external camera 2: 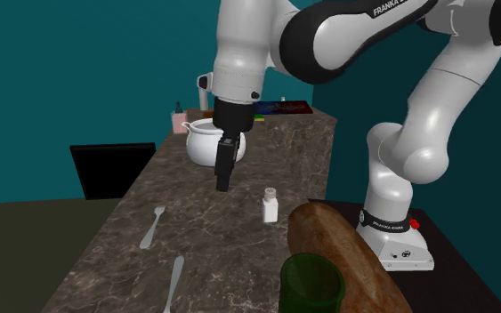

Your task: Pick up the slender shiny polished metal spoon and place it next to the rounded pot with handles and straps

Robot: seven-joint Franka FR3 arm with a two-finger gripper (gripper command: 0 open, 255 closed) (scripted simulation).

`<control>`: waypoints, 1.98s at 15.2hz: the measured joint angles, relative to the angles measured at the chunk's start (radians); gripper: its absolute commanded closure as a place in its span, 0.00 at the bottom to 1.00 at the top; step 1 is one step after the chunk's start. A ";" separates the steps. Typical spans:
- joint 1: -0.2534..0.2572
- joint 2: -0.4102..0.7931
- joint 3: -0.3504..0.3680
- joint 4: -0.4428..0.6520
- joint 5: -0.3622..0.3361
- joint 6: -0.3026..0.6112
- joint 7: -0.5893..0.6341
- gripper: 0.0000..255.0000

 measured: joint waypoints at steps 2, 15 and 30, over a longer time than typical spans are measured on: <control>0.000 0.071 0.041 0.027 -0.023 0.042 0.041 0.00; 0.063 0.573 0.186 0.301 -0.377 0.179 0.376 0.00; 0.177 0.840 0.125 0.456 -0.573 0.231 0.509 0.00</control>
